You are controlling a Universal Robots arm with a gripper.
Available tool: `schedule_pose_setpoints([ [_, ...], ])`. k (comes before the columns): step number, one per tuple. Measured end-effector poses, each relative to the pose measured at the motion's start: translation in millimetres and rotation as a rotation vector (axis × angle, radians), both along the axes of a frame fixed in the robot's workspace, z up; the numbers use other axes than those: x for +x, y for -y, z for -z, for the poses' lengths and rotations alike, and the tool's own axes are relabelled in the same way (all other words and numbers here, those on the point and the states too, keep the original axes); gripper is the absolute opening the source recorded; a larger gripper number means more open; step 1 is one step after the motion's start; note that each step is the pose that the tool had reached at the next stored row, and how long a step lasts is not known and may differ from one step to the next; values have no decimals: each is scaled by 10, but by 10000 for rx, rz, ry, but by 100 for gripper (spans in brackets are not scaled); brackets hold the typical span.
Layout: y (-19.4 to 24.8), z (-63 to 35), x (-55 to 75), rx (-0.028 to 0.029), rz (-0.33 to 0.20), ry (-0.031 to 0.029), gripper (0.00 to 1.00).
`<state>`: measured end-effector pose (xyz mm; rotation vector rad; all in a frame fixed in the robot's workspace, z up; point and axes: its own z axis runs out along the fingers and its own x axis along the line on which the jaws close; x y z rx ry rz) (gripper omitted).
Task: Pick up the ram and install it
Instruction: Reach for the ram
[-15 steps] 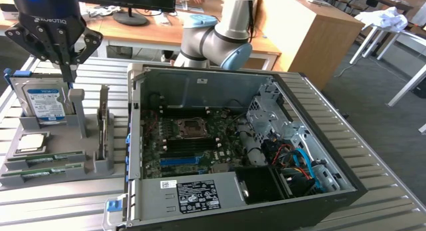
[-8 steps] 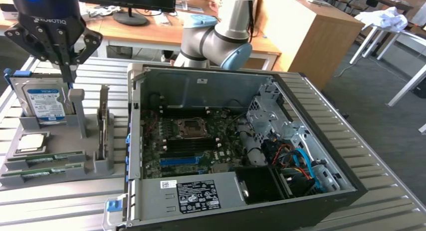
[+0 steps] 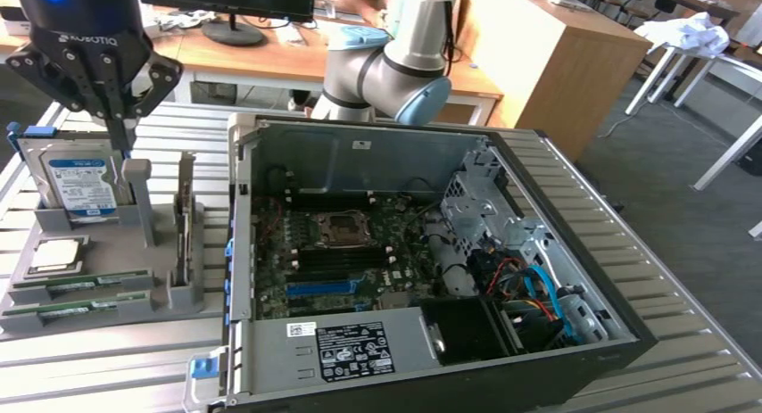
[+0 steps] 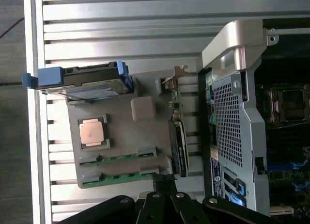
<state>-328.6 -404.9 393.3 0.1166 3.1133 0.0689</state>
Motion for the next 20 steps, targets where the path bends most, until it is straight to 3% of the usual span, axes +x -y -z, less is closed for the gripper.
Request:
schedule_pose_setpoints([
  [20, 151, 0, 0, -3, 0, 0, 10],
])
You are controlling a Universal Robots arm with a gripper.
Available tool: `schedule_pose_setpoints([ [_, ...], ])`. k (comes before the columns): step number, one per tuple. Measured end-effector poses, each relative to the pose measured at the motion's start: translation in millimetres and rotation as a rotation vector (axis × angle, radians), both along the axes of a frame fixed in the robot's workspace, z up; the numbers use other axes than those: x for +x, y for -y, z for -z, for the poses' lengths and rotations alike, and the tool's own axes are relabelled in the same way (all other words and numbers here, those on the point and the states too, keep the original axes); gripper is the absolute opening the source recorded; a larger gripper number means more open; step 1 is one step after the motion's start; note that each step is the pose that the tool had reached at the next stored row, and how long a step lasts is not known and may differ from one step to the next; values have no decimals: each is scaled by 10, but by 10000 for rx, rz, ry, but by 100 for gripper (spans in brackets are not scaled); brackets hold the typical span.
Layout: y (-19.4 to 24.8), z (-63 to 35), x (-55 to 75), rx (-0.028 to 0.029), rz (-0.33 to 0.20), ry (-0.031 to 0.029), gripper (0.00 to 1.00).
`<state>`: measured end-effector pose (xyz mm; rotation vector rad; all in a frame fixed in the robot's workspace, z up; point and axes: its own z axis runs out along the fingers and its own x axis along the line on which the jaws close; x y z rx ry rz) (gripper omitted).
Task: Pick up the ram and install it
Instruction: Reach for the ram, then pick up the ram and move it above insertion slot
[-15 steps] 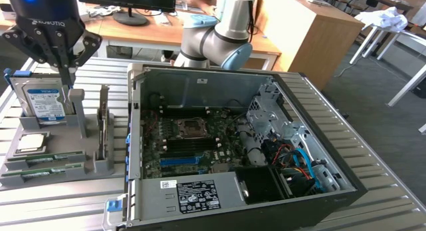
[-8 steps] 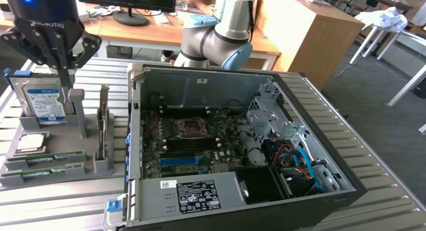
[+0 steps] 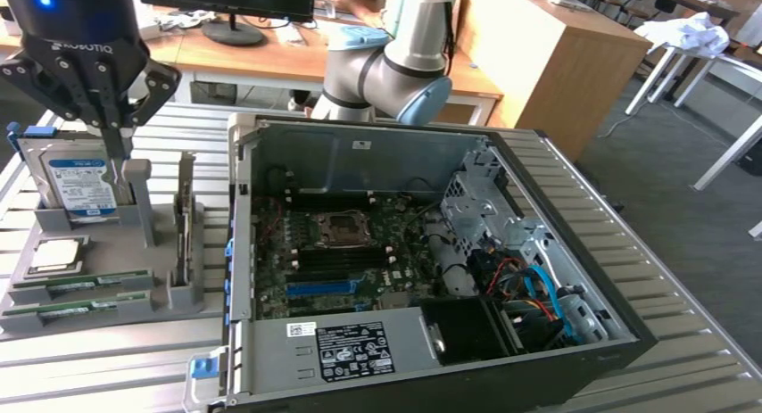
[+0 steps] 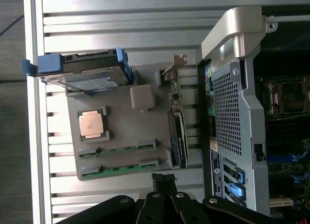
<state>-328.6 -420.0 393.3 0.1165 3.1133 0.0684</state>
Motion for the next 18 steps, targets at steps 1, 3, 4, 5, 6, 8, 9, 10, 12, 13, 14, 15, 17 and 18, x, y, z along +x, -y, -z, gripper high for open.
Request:
schedule_pose_setpoints([
  [1, 6, 0, 0, 0, 0, 0, 10],
  [3, 8, 0, 0, 0, 0, 0, 10],
  [4, 8, 0, 0, 0, 0, 0, 10],
  [5, 8, 0, 0, 0, 0, 0, 10],
  [6, 8, 0, 0, 0, 0, 0, 10],
  [8, 8, 0, 0, 0, 0, 0, 10],
  [9, 8, 0, 0, 0, 0, 0, 10],
  [10, 8, 0, 0, 0, -5, 0, 10],
  [12, 8, 0, 0, 0, -24, 0, 10],
  [13, 8, 0, 0, 0, -39, 0, 10],
  [14, 8, 0, 0, 0, -58, 0, 10],
  [15, 8, 0, 0, 0, -81, -1, 10],
  [17, 8, 0, 0, 0, -150, 0, 10],
  [18, 8, 0, 0, -1, -191, 0, 10],
])
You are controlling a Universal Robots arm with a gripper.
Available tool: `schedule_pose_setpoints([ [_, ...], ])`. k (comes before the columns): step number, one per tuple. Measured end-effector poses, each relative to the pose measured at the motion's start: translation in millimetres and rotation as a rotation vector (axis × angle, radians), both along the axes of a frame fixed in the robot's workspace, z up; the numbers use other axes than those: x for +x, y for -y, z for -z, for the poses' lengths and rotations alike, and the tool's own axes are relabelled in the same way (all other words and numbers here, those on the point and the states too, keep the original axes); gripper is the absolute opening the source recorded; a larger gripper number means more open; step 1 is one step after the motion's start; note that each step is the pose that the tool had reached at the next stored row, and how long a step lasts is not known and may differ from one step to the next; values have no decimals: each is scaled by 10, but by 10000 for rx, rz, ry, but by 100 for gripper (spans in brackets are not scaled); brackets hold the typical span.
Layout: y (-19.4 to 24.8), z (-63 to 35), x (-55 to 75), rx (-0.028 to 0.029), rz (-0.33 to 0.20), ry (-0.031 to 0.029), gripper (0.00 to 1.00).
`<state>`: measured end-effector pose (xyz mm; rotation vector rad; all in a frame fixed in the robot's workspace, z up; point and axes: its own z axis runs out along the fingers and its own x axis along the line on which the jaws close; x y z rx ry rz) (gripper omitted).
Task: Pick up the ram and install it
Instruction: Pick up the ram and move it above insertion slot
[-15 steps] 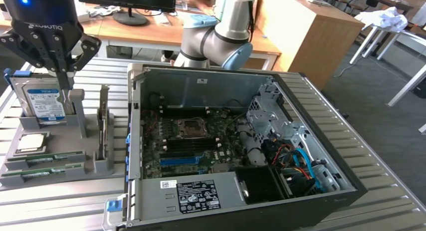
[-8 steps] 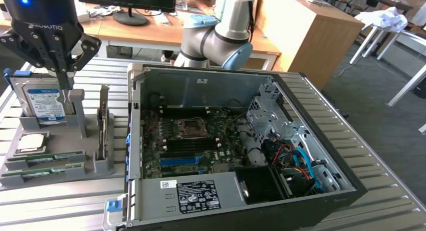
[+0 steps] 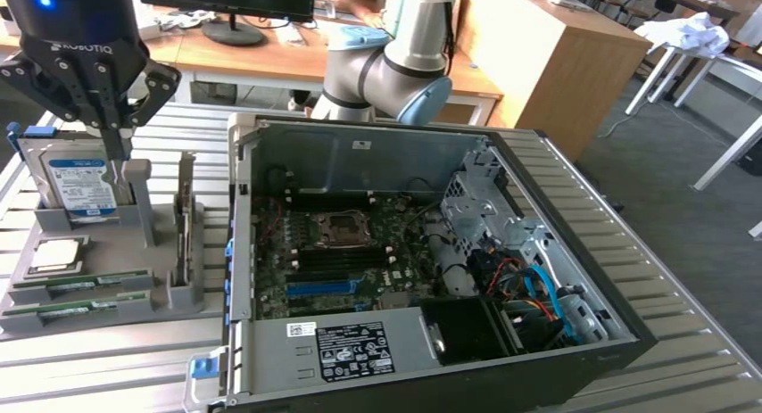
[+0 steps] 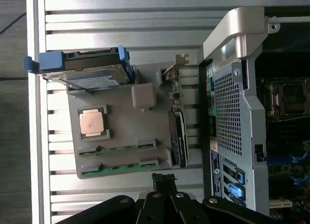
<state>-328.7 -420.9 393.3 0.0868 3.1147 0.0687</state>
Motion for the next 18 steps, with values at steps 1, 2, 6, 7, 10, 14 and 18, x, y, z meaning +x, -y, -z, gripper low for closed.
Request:
schedule_pose_setpoints([
  [1, 0, 0, 0, 0, -46, 0, 10],
  [2, 0, 0, 0, 1, -96, 0, 10],
  [6, 0, 0, 0, 1, -255, 0, 10],
  [7, 0, 0, 0, 1, -296, 0, 10],
  [10, 0, 0, 0, 1, -436, 0, 10],
  [14, 0, 0, 0, 1, -640, 0, 10],
  [18, 0, 0, 0, 0, -853, 0, 10],
])
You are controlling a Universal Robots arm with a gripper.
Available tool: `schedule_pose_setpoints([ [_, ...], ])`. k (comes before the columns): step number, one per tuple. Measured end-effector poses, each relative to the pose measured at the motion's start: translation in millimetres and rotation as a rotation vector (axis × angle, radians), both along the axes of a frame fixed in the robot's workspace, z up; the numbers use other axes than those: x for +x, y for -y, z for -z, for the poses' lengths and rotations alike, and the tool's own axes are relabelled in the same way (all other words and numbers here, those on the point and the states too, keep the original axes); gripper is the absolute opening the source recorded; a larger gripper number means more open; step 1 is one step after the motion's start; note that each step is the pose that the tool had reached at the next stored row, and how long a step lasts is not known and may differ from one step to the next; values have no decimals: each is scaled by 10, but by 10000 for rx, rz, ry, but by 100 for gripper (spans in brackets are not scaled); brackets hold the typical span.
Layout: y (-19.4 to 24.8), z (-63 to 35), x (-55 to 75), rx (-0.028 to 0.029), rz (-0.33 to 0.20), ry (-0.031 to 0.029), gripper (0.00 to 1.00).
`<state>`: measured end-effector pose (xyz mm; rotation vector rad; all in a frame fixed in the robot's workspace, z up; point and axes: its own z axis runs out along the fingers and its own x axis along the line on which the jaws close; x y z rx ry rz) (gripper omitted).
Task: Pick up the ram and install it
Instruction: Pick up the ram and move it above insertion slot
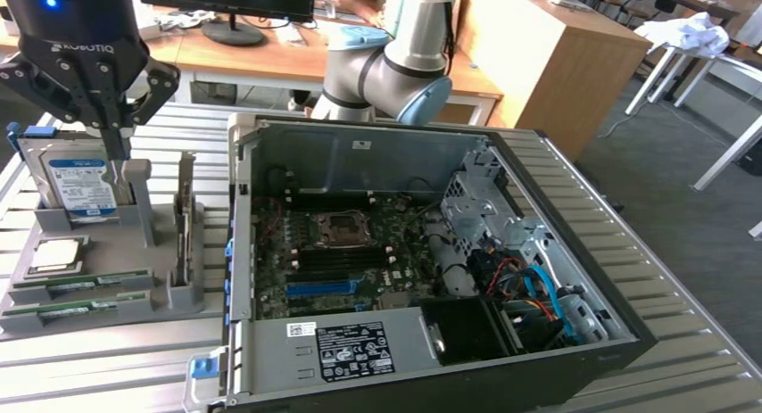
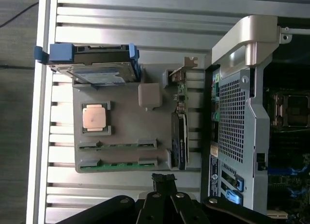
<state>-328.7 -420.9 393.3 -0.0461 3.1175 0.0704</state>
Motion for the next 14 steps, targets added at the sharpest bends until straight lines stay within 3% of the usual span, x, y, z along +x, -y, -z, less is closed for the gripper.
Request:
schedule_pose_setpoints([
  [14, 0, 0, 0, 1, -669, 0, 10],
])
